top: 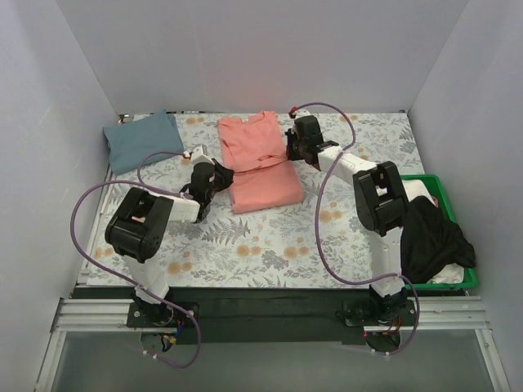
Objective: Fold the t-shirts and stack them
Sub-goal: Fold the tshirt
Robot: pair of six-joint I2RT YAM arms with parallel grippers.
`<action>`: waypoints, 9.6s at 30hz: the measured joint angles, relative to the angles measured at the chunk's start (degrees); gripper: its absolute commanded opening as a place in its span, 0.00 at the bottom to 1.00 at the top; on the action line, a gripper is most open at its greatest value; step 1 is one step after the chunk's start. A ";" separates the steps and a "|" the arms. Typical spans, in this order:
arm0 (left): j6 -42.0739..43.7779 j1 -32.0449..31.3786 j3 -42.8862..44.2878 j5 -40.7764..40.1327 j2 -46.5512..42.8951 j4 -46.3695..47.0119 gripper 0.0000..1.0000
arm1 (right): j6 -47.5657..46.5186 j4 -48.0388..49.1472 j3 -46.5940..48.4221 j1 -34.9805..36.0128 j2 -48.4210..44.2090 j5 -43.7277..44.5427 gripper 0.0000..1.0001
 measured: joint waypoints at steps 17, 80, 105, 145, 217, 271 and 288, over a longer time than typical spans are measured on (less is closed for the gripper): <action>-2.51 1.36 5.05 -2.95 2.67 -8.76 0.83 | -1.53 -3.15 9.51 -0.74 6.78 -3.50 0.54; -5.49 -5.70 -11.78 0.00 -17.70 -23.47 0.70 | 3.91 -2.29 -28.96 -1.05 -16.48 -10.43 0.12; -5.60 -10.16 -5.92 -6.34 -11.10 -27.08 0.22 | 4.20 -1.29 -29.35 -1.16 -16.26 -11.41 0.01; -5.51 -12.81 -13.42 2.10 -36.13 -42.45 0.00 | 4.92 -6.38 -44.24 2.29 -45.27 -10.73 0.01; -4.44 -0.96 -3.32 25.44 -22.97 -25.46 0.00 | 0.04 -9.90 -16.72 7.61 -33.68 19.82 0.01; -1.40 10.73 10.21 26.36 -6.12 -20.22 0.89 | -4.70 -6.54 2.19 2.16 -15.02 5.20 0.57; -2.93 3.91 0.92 25.31 -7.23 -20.59 0.92 | 2.14 -2.05 -20.48 4.48 -18.56 -11.52 0.18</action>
